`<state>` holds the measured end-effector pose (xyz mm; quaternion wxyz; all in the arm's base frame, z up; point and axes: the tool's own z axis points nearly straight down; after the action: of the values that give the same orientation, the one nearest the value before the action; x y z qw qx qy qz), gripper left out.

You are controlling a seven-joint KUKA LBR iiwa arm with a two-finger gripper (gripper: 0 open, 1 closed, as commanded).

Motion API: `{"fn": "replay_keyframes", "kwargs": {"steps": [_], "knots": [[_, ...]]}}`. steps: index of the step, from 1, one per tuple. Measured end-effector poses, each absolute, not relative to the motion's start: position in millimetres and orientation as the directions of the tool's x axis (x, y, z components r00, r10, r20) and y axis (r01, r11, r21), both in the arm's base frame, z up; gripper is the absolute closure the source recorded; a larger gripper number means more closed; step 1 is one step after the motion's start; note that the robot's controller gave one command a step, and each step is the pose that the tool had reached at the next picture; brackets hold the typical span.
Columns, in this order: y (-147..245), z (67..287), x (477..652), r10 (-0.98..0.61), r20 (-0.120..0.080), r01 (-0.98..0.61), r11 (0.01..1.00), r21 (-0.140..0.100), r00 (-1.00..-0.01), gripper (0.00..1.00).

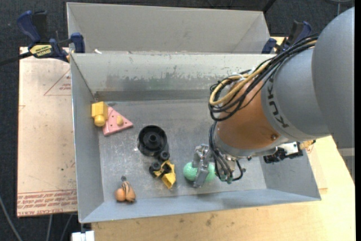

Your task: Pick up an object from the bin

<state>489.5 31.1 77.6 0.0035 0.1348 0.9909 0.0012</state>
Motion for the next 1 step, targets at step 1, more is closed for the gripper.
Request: {"fn": "replay_keyframes", "kwargs": {"steps": [1], "knots": [[31.0, 96.9, 486.8, 0.266, 0.004, 0.266, 0.964, 0.000, -0.964, 1.00]]}}
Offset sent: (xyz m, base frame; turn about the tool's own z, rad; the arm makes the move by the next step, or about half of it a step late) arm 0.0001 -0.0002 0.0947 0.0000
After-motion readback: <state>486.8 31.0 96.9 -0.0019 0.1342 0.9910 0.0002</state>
